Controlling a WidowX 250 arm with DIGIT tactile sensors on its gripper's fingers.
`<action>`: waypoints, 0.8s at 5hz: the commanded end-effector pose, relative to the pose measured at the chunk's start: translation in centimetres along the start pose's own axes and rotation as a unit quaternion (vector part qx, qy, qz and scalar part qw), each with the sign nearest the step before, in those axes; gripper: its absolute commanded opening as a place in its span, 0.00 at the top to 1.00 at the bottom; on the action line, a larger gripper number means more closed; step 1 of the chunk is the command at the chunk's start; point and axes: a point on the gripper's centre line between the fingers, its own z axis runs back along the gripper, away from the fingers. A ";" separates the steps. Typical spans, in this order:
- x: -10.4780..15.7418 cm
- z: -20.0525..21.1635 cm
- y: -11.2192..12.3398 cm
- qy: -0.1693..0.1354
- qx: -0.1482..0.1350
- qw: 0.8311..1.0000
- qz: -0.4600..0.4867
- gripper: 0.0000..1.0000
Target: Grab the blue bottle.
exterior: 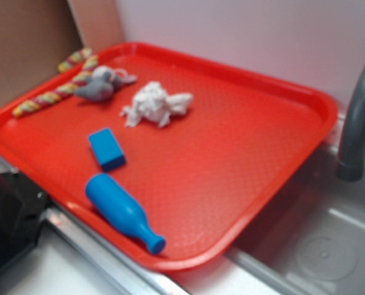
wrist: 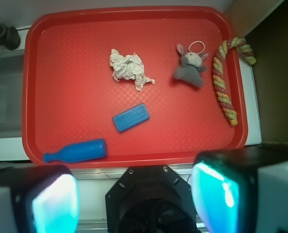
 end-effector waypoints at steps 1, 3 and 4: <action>0.0 0.0 0.0 0.000 0.000 1.000 0.000 0.00; -1.5 -6.1 -5.1 0.006 -0.015 0.977 -0.212 0.00; -1.5 -6.1 -5.1 0.006 -0.015 0.977 -0.212 0.00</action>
